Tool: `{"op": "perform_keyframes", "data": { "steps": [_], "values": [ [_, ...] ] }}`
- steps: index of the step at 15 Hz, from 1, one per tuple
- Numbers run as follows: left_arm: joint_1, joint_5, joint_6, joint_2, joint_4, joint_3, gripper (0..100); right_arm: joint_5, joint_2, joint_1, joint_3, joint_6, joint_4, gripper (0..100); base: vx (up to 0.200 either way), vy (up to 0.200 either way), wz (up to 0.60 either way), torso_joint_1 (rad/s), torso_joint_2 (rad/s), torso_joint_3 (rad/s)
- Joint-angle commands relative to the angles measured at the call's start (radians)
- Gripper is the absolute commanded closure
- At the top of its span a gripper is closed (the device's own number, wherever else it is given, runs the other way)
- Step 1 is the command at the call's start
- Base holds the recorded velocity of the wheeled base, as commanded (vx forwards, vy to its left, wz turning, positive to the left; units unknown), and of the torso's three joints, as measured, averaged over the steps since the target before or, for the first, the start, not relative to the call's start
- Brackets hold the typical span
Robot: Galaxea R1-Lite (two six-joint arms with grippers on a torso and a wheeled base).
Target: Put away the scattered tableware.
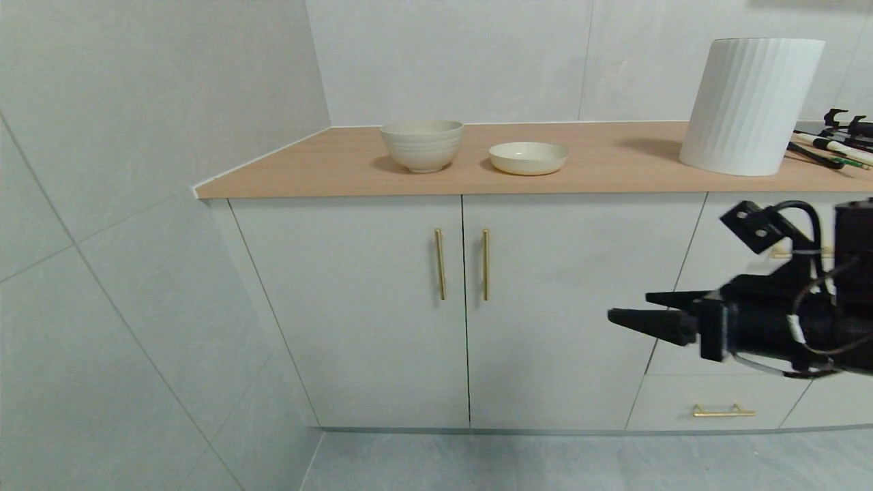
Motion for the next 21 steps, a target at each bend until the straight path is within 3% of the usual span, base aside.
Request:
{"op": "perform_keyframes", "data": {
  "steps": [1,8,11,14,21],
  "values": [
    [0.0,0.001,0.0,0.0,0.0,0.0,0,0.004,0.257,0.041,-0.175,0.009,-0.044,0,0.0,0.0,0.0,0.0,0.0,0.0],
    [0.0,0.001,-0.002,0.0,0.0,0.0,0,0.006,0.501,0.113,-0.454,0.06,-0.049,0,0.0,0.0,0.0,0.0,0.0,0.0],
    [0.0,0.0,-0.002,0.0,0.0,0.0,0,0.006,0.532,0.118,-0.49,0.083,-0.052,0,0.0,0.0,0.0,0.0,0.0,0.0],
    [0.0,0.0,-0.002,0.0,0.0,0.0,0,0.006,0.566,0.133,-0.505,0.084,-0.085,0,0.2,0.0,0.0,0.002,0.0,0.004],
    [0.0,0.0,-0.002,0.0,0.0,0.0,0,0.004,0.636,0.156,-0.545,0.176,-0.174,0,0.0,0.0,0.0,0.0,0.0,0.0]
  ]
}}
